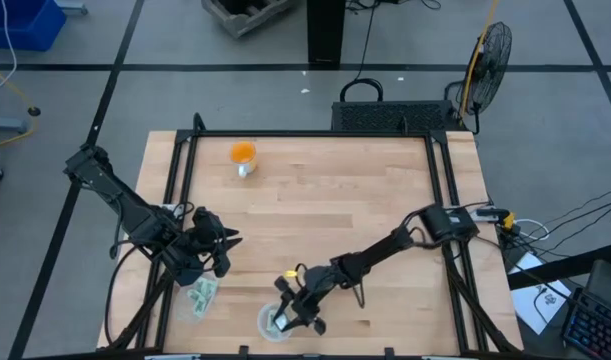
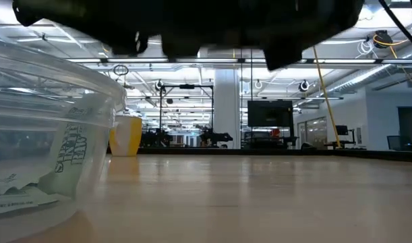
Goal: Pick and place items into bin
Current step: Put the truvia packet into the right transparent bin, then return to Home Position
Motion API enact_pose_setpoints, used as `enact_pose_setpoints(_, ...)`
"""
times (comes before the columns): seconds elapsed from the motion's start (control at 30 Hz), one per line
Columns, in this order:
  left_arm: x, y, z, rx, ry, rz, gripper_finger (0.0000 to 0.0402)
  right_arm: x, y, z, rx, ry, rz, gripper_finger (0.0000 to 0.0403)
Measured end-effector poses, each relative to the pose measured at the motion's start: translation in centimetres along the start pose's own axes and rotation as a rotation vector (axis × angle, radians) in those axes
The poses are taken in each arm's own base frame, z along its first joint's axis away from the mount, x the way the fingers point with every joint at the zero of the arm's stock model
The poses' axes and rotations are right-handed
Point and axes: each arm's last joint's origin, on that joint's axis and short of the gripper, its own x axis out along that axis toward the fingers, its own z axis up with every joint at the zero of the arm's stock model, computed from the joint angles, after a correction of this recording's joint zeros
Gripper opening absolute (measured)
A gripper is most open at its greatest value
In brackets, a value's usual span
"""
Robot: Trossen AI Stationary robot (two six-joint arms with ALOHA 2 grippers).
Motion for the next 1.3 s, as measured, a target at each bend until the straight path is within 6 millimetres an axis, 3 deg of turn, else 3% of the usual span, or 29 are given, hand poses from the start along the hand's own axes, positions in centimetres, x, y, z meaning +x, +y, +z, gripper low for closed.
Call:
enact_pose_setpoints(0.13,0.0,0.0,0.0,0.000,0.001,0.000,0.0106,1.1,0.0,-1.4,0.020,0.022,0.006,0.0162)
enact_pose_setpoints(0.27,0.0,0.0,0.0,0.003,0.001,0.000,0.0106,0.9,-0.8,-0.9,0.023,0.014,-0.009,0.0162)
enact_pose_setpoints(0.4,0.0,0.0,0.0,0.005,0.001,0.000,0.0106,0.5,-1.5,-1.7,0.094,0.073,-0.014,0.0166)
enact_pose_setpoints(0.6,0.0,0.0,0.0,0.007,0.001,0.001,0.0106,0.5,-1.3,-2.2,0.114,0.120,-0.003,0.0204)
enact_pose_setpoints(0.87,0.0,0.0,0.0,0.007,0.001,0.001,0.0106,0.7,-1.0,-1.3,0.084,0.052,-0.008,0.0245)
enact_pose_setpoints(1.1,0.0,0.0,0.0,0.035,0.002,0.003,0.0106,-1.5,-2.2,3.3,0.069,0.035,-0.029,0.0239)
enact_pose_setpoints(1.2,0.0,0.0,0.0,0.056,0.003,0.004,0.0106,-4.2,-2.9,5.4,0.108,0.164,-0.092,0.0232)
enact_pose_setpoints(1.3,0.0,0.1,0.0,0.059,0.003,0.005,0.0106,-8.2,-3.2,8.0,0.128,0.341,-0.169,0.0227)
